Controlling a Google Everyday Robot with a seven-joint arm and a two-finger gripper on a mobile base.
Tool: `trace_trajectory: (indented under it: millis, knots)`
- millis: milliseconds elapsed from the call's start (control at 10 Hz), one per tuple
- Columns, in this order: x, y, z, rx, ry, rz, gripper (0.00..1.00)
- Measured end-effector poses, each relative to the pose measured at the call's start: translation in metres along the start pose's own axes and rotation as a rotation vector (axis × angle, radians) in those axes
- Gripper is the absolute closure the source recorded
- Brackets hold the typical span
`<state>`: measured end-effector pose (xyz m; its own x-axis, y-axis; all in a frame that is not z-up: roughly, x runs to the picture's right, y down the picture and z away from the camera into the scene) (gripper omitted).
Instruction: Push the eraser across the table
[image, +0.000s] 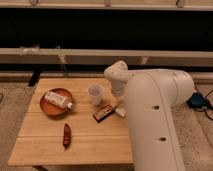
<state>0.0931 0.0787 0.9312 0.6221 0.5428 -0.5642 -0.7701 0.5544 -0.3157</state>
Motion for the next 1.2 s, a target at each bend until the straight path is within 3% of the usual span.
trace_trajectory:
  millis: [700, 1000, 1200]
  knots:
    - [-0.011, 0.060, -0.014, -0.038, -0.025, -0.111, 0.20]
    - [-0.012, 0.054, -0.020, -0.053, -0.037, -0.083, 0.20]
    - [-0.008, 0.031, -0.021, -0.051, -0.037, -0.031, 0.20]
